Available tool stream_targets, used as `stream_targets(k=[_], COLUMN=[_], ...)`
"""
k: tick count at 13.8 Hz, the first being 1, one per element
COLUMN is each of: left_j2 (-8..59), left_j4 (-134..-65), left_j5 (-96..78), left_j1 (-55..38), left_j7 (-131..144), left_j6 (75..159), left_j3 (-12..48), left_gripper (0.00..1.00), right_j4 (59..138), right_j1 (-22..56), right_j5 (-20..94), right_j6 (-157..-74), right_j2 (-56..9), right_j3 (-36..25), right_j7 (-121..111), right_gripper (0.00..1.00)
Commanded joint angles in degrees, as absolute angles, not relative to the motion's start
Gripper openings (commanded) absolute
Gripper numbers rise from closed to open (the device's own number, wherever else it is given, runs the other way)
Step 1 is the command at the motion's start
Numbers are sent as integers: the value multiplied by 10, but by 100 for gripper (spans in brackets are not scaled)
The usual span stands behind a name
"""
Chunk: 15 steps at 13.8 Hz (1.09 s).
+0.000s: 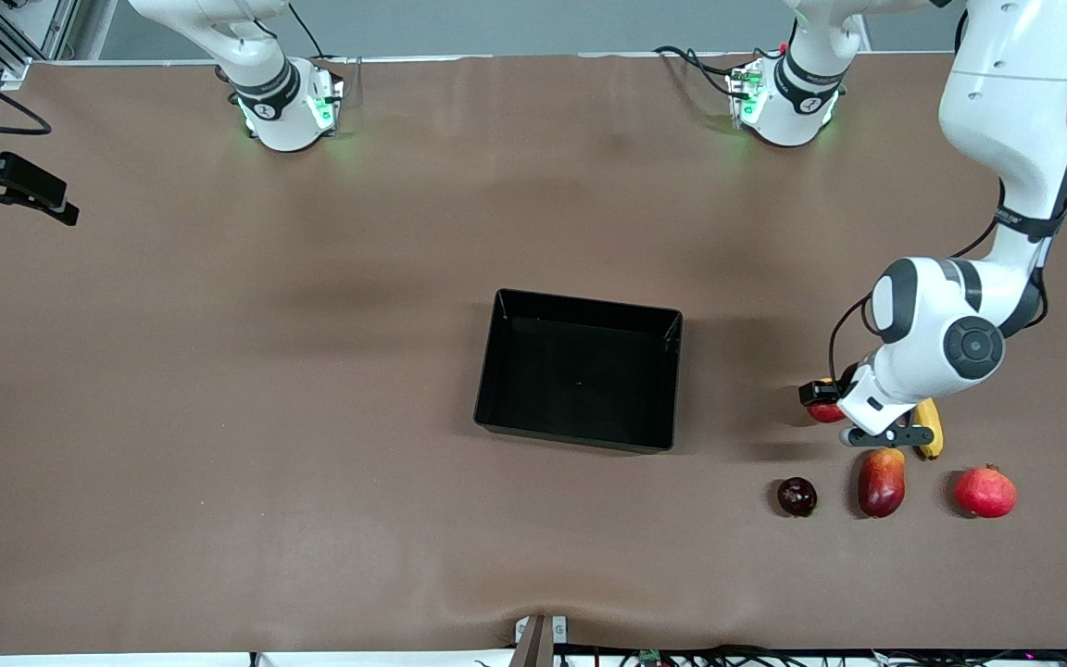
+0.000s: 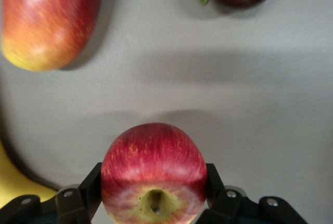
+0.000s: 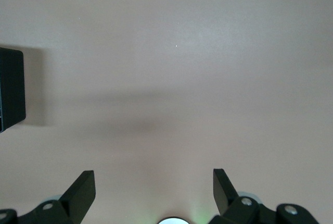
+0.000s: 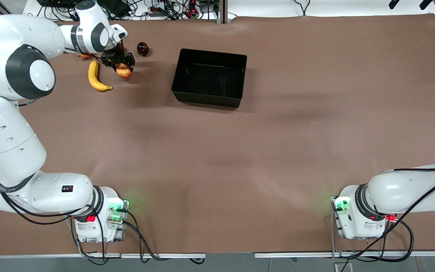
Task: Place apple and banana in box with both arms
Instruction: 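Close the left gripper on the red apple and lift it, then carry the apple over the box and release it with the left gripper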
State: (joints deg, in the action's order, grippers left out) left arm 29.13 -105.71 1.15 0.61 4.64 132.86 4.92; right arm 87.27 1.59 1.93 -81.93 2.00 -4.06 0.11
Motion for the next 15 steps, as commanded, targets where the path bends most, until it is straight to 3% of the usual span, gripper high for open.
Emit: stream_targets(k=[1, 3, 6, 15], left_j2=[246, 248, 259, 400], left_j4=[-1022, -973, -938, -762], left_j5=[12, 12, 11, 4], left_j1=[-24, -62, -137, -287], left_j7=[81, 136, 234, 473], left_j6=[1249, 1194, 1188, 1190], left_j3=[52, 58, 57, 57], left_gripper=[20, 20, 20, 20], right_j4=[872, 872, 872, 871], right_j1=[4, 6, 6, 5], right_j5=[14, 14, 14, 14], right_j6=[-820, -836, -841, -840], right_j2=[26, 24, 23, 24], right_j3=[-33, -33, -32, -33], right_j7=[5, 5, 5, 5], right_gripper=[100, 100, 100, 100])
